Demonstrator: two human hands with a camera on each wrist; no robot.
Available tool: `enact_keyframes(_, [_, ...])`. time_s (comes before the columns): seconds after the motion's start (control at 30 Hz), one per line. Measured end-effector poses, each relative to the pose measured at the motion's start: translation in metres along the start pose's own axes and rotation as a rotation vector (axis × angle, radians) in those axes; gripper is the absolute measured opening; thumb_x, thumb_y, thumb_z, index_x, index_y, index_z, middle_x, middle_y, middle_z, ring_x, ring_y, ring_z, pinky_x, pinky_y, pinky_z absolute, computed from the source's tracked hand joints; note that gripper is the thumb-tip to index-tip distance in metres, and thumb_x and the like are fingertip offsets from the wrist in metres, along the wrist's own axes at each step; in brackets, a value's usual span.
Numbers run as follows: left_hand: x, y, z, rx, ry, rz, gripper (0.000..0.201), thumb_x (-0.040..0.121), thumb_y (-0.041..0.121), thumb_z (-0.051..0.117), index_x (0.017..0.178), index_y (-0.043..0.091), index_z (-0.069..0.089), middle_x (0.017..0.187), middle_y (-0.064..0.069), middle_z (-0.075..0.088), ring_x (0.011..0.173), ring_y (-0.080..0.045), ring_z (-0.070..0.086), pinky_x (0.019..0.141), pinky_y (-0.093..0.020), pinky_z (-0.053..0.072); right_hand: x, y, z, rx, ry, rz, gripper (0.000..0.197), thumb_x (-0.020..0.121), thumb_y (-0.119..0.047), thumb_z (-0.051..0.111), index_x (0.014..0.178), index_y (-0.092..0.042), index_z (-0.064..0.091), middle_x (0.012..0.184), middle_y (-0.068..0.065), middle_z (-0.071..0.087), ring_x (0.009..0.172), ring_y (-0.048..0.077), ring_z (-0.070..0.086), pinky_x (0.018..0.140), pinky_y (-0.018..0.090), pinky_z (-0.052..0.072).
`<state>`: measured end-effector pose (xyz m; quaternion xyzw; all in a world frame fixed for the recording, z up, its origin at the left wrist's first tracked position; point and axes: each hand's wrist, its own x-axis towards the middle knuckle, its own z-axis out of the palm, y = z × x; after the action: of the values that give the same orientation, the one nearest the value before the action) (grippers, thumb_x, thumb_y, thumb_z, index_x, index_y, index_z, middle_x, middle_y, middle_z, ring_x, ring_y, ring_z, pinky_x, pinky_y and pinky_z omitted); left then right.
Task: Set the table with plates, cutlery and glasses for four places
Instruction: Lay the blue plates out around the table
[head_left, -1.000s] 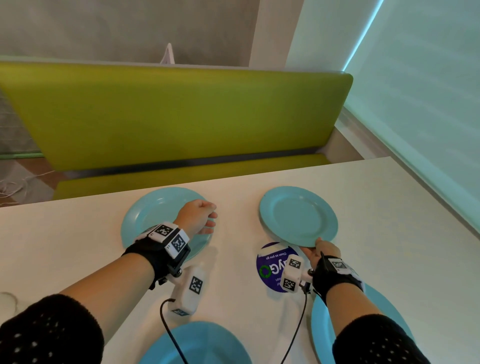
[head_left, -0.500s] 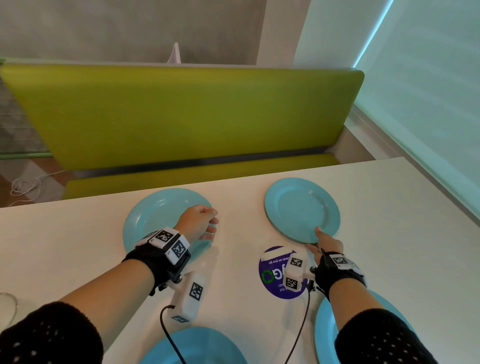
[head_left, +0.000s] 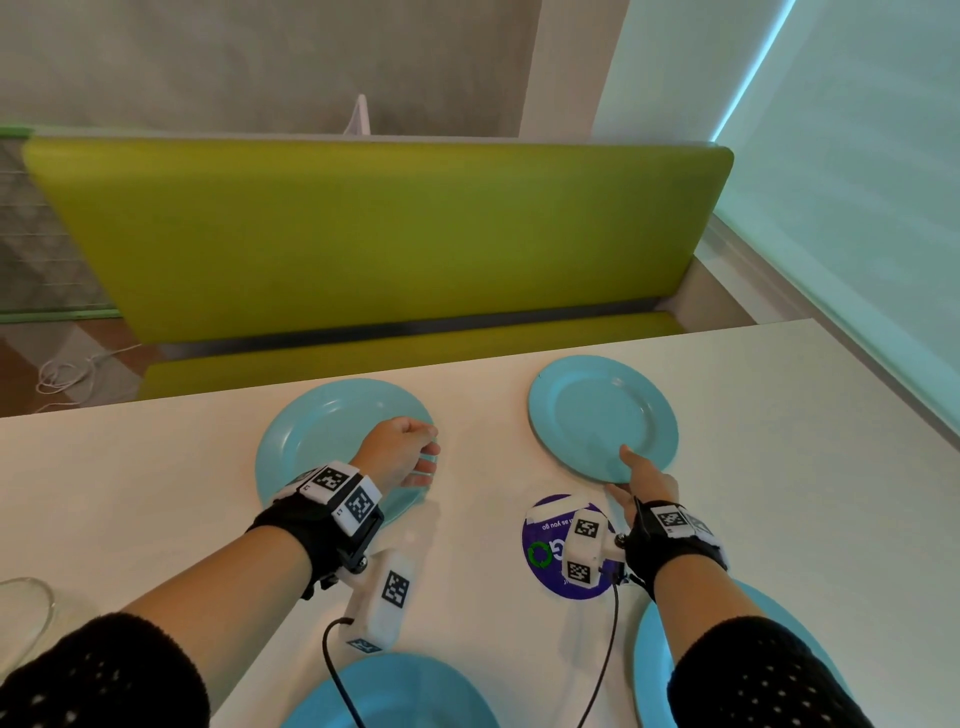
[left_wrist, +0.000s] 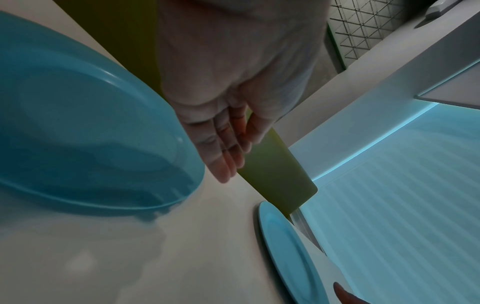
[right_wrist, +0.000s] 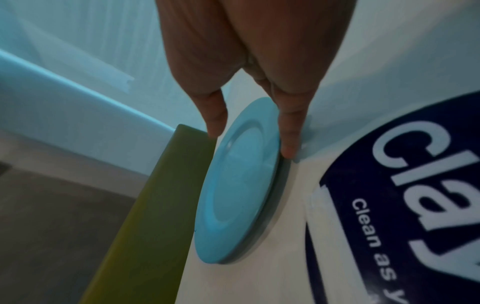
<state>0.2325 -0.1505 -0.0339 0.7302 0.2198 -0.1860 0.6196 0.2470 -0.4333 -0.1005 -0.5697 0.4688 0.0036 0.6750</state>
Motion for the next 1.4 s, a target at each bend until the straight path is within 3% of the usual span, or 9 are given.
enact_keyframes(0.2, [-0.008, -0.005, -0.004, -0.004, 0.004, -0.005, 0.015, 0.097, 0.020, 0.048, 0.101, 0.008, 0.056, 0.087, -0.005, 0.060, 0.072, -0.018, 0.058, 0.065, -0.027, 0.053, -0.010, 0.001, 0.001, -0.180, 0.003, -0.017, 0.053, 0.083, -0.028, 0.068, 0.126, -0.002, 0.052, 0.110, 0.014, 0.058, 0.099, 0.030, 0.062, 0.063, 0.029, 0.050])
enact_keyframes(0.3, [-0.015, -0.007, -0.006, -0.007, 0.006, -0.007, 0.013, 0.097, 0.020, 0.048, 0.097, 0.010, 0.056, 0.090, -0.007, 0.060, 0.072, -0.019, 0.057, 0.064, -0.027, 0.053, -0.019, 0.007, -0.002, -0.266, -0.008, -0.038, 0.050, 0.085, -0.024, 0.064, 0.126, 0.001, 0.050, 0.095, 0.014, 0.056, 0.069, 0.023, 0.058, 0.061, 0.029, 0.049])
enact_keyframes(0.47, [-0.037, -0.010, -0.010, 0.007, -0.014, 0.015, 0.013, 0.097, 0.019, 0.048, 0.100, 0.009, 0.055, 0.088, -0.007, 0.058, 0.069, -0.017, 0.055, 0.060, -0.025, 0.052, -0.045, 0.020, -0.013, -0.381, -0.177, -0.077, 0.042, 0.095, -0.013, 0.051, 0.131, 0.007, 0.046, 0.075, 0.002, 0.046, 0.064, 0.013, 0.047, 0.062, 0.023, 0.046])
enact_keyframes(0.57, [-0.055, -0.015, -0.016, 0.019, -0.056, 0.035, 0.013, 0.097, 0.019, 0.047, 0.099, 0.009, 0.055, 0.086, -0.006, 0.058, 0.066, -0.016, 0.055, 0.057, -0.024, 0.052, -0.071, 0.021, -0.021, -0.385, -0.188, -0.088, 0.012, 0.096, -0.013, 0.048, 0.099, -0.006, 0.057, 0.074, 0.002, 0.046, 0.063, 0.012, 0.048, 0.058, 0.021, 0.046])
enact_keyframes(0.67, [-0.076, -0.028, -0.025, 0.018, -0.124, 0.062, 0.011, 0.097, 0.018, 0.048, 0.094, 0.009, 0.054, 0.081, -0.004, 0.057, 0.063, -0.016, 0.054, 0.055, -0.024, 0.052, -0.097, 0.025, -0.036, -0.376, -0.143, -0.106, 0.027, 0.096, -0.012, 0.047, 0.070, -0.017, 0.046, 0.076, 0.004, 0.048, 0.064, 0.013, 0.050, 0.059, 0.023, 0.047])
enact_keyframes(1.03, [-0.177, -0.125, -0.116, 0.222, -0.425, 0.118, 0.015, 0.095, 0.017, 0.049, 0.080, 0.015, 0.051, 0.079, -0.002, 0.057, 0.057, -0.013, 0.052, 0.048, -0.021, 0.048, -0.277, 0.125, -0.043, -0.234, -0.022, -0.181, 0.026, 0.093, -0.004, 0.047, 0.068, -0.009, 0.046, 0.065, 0.006, 0.046, 0.025, 0.004, 0.048, 0.032, 0.013, 0.041])
enact_keyframes(1.13, [-0.202, -0.153, -0.156, 0.320, -0.447, 0.115, 0.016, 0.094, 0.019, 0.048, 0.079, 0.016, 0.050, 0.079, -0.002, 0.056, 0.058, -0.013, 0.052, 0.049, -0.022, 0.048, -0.325, 0.160, -0.030, -0.283, -0.053, -0.179, 0.026, 0.093, -0.005, 0.047, 0.068, -0.009, 0.048, 0.066, 0.006, 0.049, 0.035, 0.010, 0.051, 0.035, 0.015, 0.041])
enact_keyframes(1.27, [-0.229, -0.187, -0.206, 0.619, -0.417, 0.164, 0.015, 0.093, 0.023, 0.049, 0.080, 0.016, 0.052, 0.086, -0.003, 0.058, 0.070, -0.017, 0.054, 0.061, -0.025, 0.049, -0.375, 0.197, -0.008, -0.330, -0.117, -0.138, 0.023, 0.094, -0.009, 0.048, 0.071, -0.011, 0.050, 0.067, 0.005, 0.051, 0.040, 0.012, 0.052, 0.047, 0.022, 0.041])
enact_keyframes(1.4, [-0.243, -0.218, -0.250, 1.129, -0.335, 0.232, 0.037, 0.097, 0.030, 0.044, 0.115, 0.002, 0.059, 0.122, -0.012, 0.061, 0.114, -0.026, 0.056, 0.094, -0.031, 0.043, -0.408, 0.229, 0.012, -0.367, -0.172, -0.119, 0.022, 0.094, -0.009, 0.048, 0.073, -0.012, 0.051, 0.070, 0.005, 0.052, 0.056, 0.017, 0.048, 0.053, 0.027, 0.040])
